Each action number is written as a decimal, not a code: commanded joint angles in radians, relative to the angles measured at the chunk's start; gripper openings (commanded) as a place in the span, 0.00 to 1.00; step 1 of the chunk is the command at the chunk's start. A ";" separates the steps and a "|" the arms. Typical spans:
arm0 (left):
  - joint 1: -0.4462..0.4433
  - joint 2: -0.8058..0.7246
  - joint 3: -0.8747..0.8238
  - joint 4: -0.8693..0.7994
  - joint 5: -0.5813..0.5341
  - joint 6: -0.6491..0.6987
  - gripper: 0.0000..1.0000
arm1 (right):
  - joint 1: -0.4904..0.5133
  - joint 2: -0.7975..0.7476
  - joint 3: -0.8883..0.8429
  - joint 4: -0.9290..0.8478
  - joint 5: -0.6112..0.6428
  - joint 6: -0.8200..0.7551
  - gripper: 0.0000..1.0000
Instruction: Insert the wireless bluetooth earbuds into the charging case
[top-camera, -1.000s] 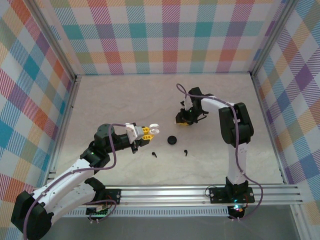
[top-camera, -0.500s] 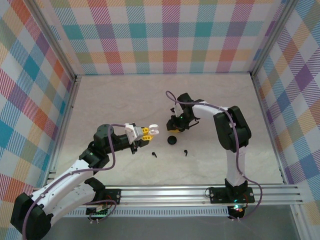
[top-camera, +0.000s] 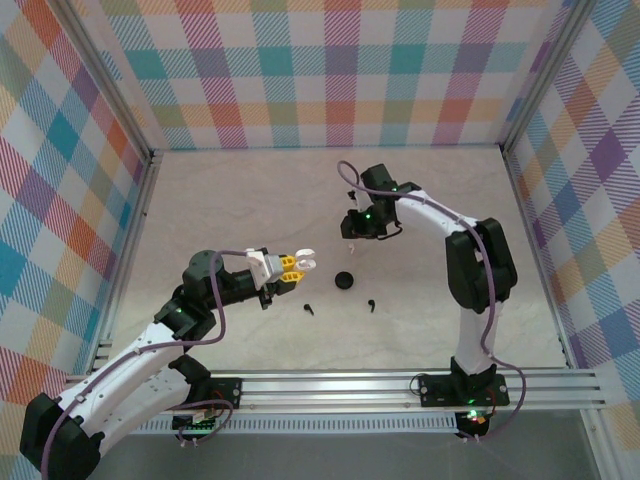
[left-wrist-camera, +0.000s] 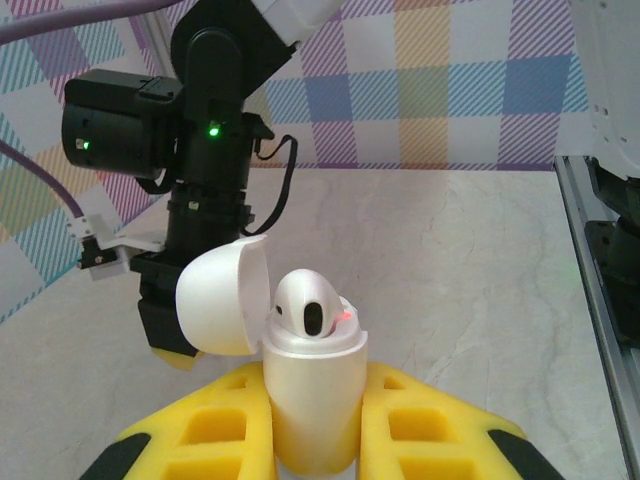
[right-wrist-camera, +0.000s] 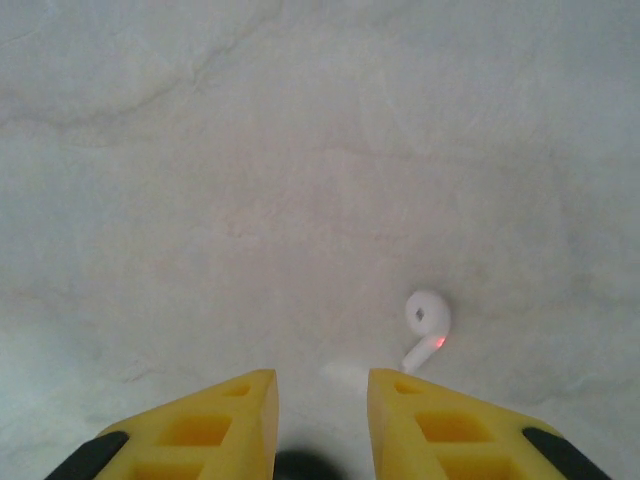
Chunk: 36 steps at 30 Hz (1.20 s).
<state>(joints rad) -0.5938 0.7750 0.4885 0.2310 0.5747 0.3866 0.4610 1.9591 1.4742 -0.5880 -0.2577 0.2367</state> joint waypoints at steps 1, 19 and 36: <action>-0.009 -0.023 0.015 -0.012 0.002 0.011 0.00 | -0.004 0.055 0.035 -0.045 0.047 -0.113 0.30; -0.009 -0.007 0.026 -0.018 -0.007 0.015 0.00 | 0.009 0.144 0.069 -0.072 0.048 -0.246 0.32; -0.009 -0.008 0.027 -0.028 -0.009 0.015 0.00 | 0.039 0.182 0.082 -0.108 0.140 -0.270 0.32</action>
<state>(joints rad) -0.5938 0.7769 0.4885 0.2077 0.5640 0.3870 0.4923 2.1132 1.5349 -0.6640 -0.1490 -0.0166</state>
